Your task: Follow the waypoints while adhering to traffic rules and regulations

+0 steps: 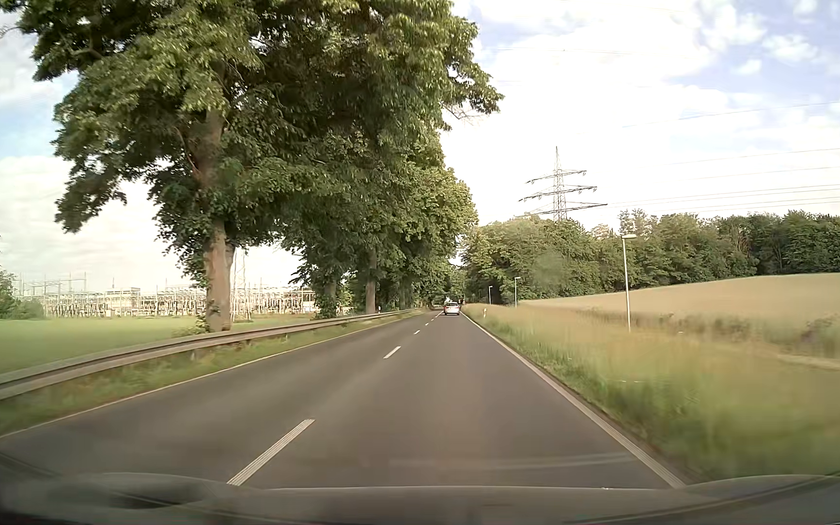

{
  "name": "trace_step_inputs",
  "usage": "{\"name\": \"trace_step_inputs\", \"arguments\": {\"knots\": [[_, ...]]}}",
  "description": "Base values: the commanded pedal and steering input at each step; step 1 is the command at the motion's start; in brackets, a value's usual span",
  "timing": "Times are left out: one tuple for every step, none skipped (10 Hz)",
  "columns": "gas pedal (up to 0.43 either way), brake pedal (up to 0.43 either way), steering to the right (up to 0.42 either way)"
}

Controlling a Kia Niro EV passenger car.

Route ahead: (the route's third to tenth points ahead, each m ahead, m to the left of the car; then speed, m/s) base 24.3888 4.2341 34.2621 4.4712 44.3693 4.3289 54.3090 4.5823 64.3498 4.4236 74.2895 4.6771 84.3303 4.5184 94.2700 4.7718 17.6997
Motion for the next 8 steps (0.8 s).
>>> {"name": "trace_step_inputs", "arguments": {"knots": [[0.287,0.03,0.001],[0.287,0.03,0.001],[0.287,0.03,0.001],[0.287,0.03,0.001],[0.287,0.03,0.001],[0.287,0.03,0.001],[0.287,0.03,0.001],[0.287,0.03,0.001]]}}
